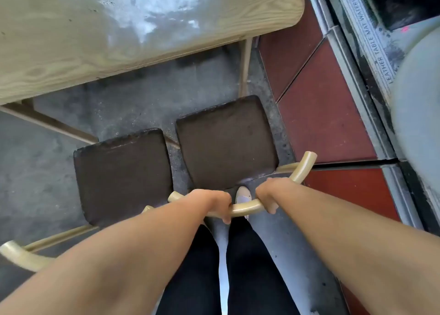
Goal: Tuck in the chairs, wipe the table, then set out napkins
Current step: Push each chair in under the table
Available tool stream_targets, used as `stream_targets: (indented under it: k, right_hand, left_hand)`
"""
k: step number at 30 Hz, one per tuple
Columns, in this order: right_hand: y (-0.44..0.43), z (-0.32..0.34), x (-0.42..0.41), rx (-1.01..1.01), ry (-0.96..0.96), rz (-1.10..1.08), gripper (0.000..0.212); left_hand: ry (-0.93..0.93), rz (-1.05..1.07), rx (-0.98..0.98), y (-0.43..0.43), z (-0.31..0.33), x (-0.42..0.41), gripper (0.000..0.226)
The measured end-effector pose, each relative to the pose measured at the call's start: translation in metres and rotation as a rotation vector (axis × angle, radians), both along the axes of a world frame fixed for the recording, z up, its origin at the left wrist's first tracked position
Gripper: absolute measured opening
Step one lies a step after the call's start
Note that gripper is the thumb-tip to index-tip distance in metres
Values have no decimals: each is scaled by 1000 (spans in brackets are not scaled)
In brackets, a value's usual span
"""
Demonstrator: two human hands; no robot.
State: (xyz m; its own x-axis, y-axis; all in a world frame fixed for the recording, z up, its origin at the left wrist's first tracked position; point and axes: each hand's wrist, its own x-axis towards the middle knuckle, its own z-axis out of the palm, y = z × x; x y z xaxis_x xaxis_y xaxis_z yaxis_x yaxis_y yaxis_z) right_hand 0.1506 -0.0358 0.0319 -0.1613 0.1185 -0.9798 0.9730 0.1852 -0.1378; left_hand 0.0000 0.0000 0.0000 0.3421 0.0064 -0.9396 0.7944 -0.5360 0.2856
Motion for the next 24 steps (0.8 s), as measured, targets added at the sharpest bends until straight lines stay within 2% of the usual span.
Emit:
stream_targets:
  k: [15, 19, 24]
  right_hand:
    - [51, -15, 23, 164, 87, 21, 29]
    - [69, -11, 24, 208, 92, 35, 21]
    - [102, -3, 26, 251, 107, 49, 30]
  left_hand:
    - [-59, 49, 273, 38, 23, 4, 33]
    - [-65, 56, 323, 53, 30, 5, 34]
    - [-79, 76, 364, 81, 30, 5, 38]
